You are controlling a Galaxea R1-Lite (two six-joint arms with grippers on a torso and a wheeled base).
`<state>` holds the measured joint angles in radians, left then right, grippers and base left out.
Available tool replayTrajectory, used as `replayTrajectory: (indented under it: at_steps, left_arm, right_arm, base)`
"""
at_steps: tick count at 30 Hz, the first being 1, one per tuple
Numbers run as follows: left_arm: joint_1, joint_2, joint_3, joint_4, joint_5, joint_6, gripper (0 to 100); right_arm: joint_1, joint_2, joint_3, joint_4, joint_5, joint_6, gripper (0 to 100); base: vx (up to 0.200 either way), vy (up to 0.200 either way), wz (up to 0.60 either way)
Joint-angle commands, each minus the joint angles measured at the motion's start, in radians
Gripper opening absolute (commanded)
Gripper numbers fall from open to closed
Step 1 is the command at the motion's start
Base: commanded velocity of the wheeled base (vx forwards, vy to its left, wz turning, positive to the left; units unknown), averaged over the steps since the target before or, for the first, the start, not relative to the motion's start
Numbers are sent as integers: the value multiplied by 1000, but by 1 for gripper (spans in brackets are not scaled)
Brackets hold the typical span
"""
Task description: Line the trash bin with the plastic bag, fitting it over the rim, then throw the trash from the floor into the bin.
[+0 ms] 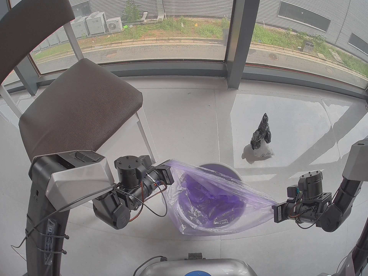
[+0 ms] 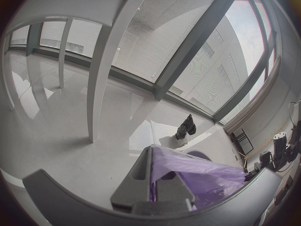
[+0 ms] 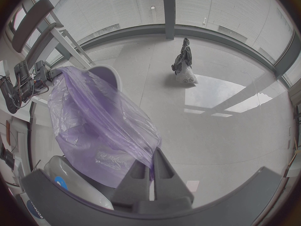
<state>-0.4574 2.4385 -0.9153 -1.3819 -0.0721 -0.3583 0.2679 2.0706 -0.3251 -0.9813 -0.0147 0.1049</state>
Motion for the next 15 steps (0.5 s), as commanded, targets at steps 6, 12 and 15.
replayTrajectory:
  at_steps: [6,12,15]
  left_arm:
    - [-9,28,-71,11,-2,25,0]
    - [-61,37,-91,49,0,32,0]
    - [-78,53,-137,73,3,35,0]
  right_arm:
    - [31,63,-35,-74,-21,7,0]
    - [19,92,-23,-125,-36,-1,0]
    - [-15,88,1,-126,-34,-5,0]
  base:
    - [0,0,0]
    - [0,0,0]
    - [0,0,0]
